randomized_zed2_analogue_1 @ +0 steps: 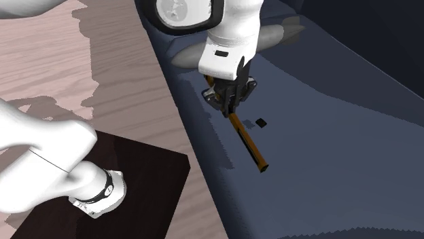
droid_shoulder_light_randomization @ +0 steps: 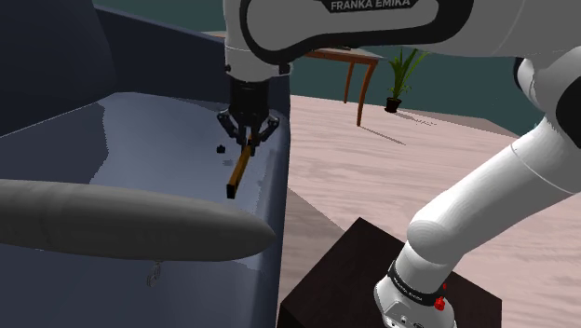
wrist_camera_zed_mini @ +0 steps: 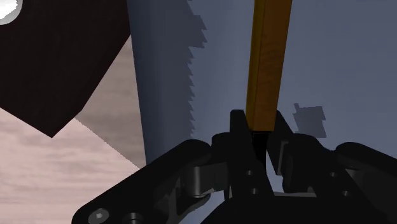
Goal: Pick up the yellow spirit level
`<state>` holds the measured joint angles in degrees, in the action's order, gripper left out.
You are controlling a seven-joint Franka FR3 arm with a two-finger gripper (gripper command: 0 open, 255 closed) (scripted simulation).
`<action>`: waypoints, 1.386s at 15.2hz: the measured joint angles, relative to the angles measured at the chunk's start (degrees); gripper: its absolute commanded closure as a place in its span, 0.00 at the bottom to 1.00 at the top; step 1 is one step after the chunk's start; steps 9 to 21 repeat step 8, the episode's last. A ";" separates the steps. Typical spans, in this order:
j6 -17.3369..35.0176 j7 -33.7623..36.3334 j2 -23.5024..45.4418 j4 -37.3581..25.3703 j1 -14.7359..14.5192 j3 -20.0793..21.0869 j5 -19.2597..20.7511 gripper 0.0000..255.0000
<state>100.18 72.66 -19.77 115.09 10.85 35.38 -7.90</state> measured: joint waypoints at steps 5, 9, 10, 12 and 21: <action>-3.89 0.17 0.65 -4.47 0.30 -0.21 0.48 1.00; -5.86 0.29 0.94 -6.70 0.42 -0.29 0.69 1.00; -5.86 0.29 0.94 -6.70 0.42 -0.29 0.69 1.00; -5.86 0.29 0.94 -6.70 0.42 -0.29 0.69 1.00; -5.86 0.29 0.94 -6.70 0.42 -0.29 0.69 1.00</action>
